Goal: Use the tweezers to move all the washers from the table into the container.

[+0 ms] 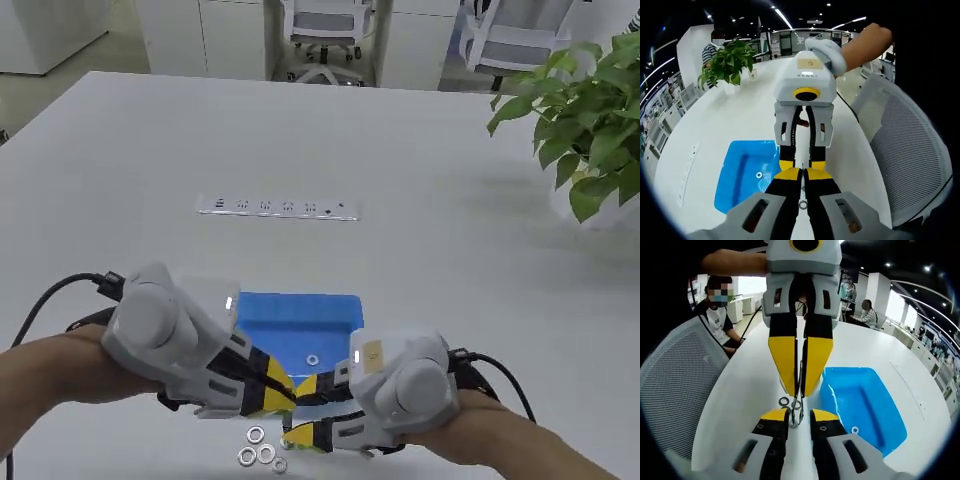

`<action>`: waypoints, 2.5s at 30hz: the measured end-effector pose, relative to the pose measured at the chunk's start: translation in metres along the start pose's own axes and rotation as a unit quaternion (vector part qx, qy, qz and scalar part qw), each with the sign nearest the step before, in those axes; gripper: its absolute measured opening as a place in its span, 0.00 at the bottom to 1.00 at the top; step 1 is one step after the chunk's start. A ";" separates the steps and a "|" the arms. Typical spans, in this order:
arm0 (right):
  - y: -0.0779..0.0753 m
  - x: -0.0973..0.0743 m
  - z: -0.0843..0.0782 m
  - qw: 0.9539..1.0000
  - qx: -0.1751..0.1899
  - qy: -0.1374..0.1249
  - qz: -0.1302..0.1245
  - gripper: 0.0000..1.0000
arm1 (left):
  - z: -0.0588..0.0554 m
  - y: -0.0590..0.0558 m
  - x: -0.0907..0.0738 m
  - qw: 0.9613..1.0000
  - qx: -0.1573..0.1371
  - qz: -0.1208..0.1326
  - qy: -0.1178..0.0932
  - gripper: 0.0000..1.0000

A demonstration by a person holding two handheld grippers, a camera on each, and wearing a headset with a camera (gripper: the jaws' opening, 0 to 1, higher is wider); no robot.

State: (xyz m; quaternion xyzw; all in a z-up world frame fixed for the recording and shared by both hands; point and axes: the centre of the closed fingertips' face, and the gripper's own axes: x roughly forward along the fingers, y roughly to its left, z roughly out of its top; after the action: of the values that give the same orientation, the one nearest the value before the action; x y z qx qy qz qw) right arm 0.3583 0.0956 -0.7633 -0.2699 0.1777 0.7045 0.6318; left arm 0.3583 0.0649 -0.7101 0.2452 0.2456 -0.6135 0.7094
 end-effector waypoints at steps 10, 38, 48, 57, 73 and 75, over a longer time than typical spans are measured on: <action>0.004 0.004 -0.002 1.000 -0.005 0.015 0.012 0.12 | 0.000 0.000 0.000 1.000 0.003 -0.001 0.002 0.06; 0.006 0.003 -0.003 1.000 0.006 0.020 0.014 0.10 | 0.003 0.000 -0.001 1.000 -0.009 0.008 0.003 0.08; 0.007 0.002 -0.002 1.000 0.007 0.023 0.016 0.10 | 0.005 0.002 -0.009 0.999 -0.036 0.024 -0.017 0.20; 0.003 -0.005 0.007 1.000 -0.002 0.022 0.006 0.10 | 0.001 0.000 -0.019 0.995 -0.072 0.048 -0.040 0.36; -0.005 -0.023 0.036 1.000 -0.016 0.012 0.006 0.10 | -0.019 -0.004 -0.047 0.982 -0.136 0.116 -0.057 0.67; -0.006 -0.025 0.039 1.000 -0.019 0.011 0.007 0.10 | -0.019 -0.008 -0.049 0.980 -0.140 0.124 -0.062 0.68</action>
State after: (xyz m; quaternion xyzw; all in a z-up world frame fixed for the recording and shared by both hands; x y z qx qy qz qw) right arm 0.3599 0.0995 -0.7172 -0.2888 0.1729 0.7093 0.6194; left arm 0.3433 0.1129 -0.6928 0.1333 0.2519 -0.4943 0.8212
